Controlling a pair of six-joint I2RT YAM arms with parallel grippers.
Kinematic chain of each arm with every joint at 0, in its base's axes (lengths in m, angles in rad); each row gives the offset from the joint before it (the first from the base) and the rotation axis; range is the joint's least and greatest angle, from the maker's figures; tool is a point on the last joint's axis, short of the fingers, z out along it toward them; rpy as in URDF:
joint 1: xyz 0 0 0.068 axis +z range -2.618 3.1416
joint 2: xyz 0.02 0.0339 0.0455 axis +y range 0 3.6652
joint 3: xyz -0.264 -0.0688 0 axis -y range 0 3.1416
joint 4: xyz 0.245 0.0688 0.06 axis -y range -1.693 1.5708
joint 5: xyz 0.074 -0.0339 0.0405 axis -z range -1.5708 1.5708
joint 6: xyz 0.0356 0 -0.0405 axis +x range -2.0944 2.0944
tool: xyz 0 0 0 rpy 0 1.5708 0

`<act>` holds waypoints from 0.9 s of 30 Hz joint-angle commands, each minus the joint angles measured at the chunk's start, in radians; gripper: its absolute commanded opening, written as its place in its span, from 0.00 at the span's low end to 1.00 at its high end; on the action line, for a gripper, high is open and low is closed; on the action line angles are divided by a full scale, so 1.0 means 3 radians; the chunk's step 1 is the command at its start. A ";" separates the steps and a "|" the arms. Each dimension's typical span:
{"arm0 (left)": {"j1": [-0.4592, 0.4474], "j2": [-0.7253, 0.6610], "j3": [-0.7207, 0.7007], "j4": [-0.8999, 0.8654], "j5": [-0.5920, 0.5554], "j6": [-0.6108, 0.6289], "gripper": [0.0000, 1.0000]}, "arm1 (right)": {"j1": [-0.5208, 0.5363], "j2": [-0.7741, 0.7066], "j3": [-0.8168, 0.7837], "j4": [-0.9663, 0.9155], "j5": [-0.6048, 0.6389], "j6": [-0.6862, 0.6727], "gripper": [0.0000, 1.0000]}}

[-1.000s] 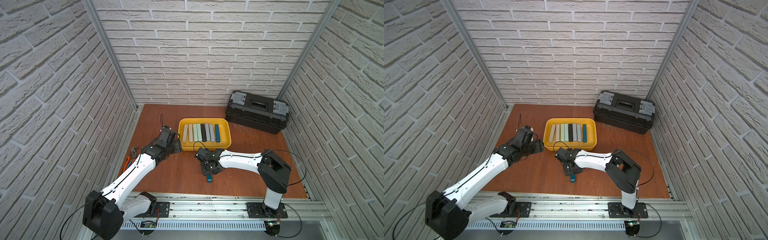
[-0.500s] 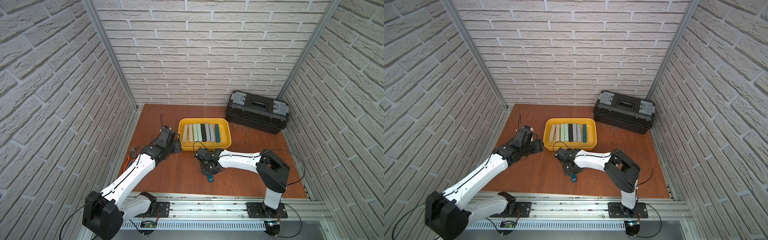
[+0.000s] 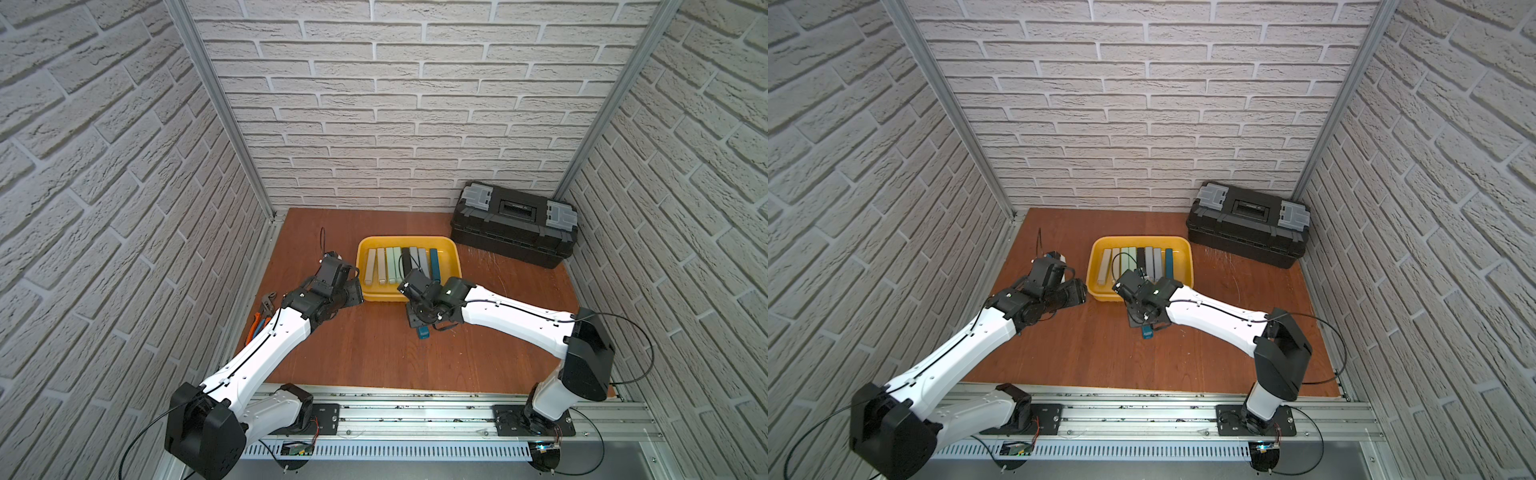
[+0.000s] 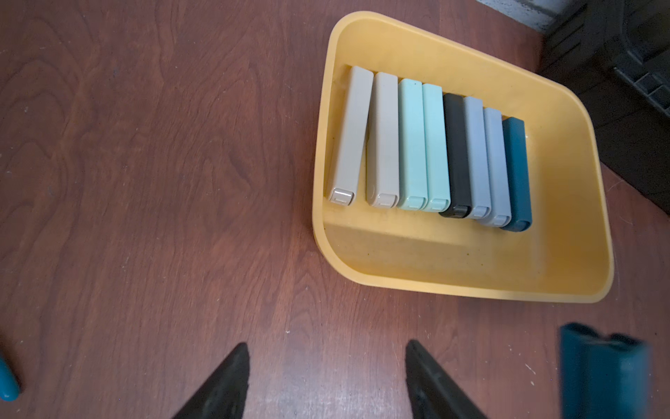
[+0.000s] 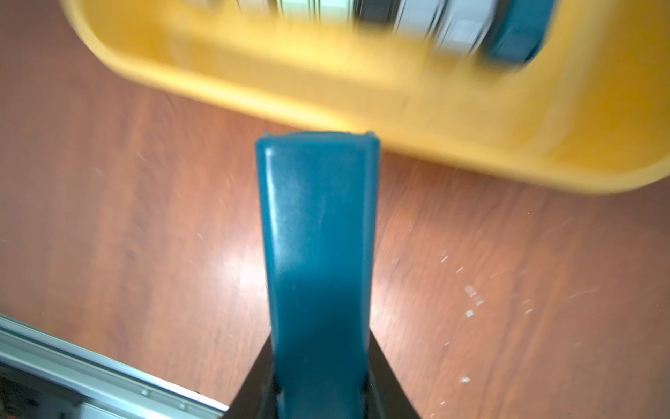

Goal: Put the pruning pliers into the storage box
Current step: Pick up the pruning pliers from the center of the board, then place the pruning pliers in the storage box.

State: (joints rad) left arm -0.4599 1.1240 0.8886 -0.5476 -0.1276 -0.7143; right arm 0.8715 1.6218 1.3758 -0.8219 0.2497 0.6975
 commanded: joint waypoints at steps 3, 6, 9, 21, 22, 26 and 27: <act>0.0024 -0.0001 0.0119 0.0023 -0.0048 -0.0001 0.68 | -0.0363 -0.0023 0.0308 -0.0032 0.0388 -0.0474 0.24; 0.0023 0.0022 0.0169 0.0011 -0.0025 0.0008 0.68 | -0.0630 0.0127 0.0531 0.0075 0.0393 -0.0664 0.24; 0.0024 0.0002 0.0174 0.0004 -0.0022 -0.0001 0.68 | -0.0835 0.0334 0.0683 0.0260 0.0464 -0.0805 0.24; 0.0025 0.0034 0.0371 -0.0187 -0.0071 0.0048 0.68 | -0.1347 0.1560 0.1548 0.0340 0.0409 -0.1054 0.23; 0.0019 0.0042 0.0381 -0.0185 -0.0068 0.0054 0.68 | -0.1377 0.1621 0.1598 0.0330 0.0424 -0.1057 0.22; 0.0024 0.0066 0.0397 -0.0169 -0.0046 0.0049 0.68 | -0.1466 0.1812 0.1738 0.0295 0.0444 -0.1094 0.22; 0.0024 0.0069 0.0397 -0.0164 -0.0037 0.0045 0.68 | -0.1483 0.1831 0.1746 0.0302 0.0441 -0.1096 0.22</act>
State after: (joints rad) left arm -0.4591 1.1366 0.9810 -0.5938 -0.1337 -0.7101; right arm 0.4393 2.1807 1.8545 -0.7486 0.3626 0.3874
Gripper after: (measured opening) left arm 0.685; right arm 0.298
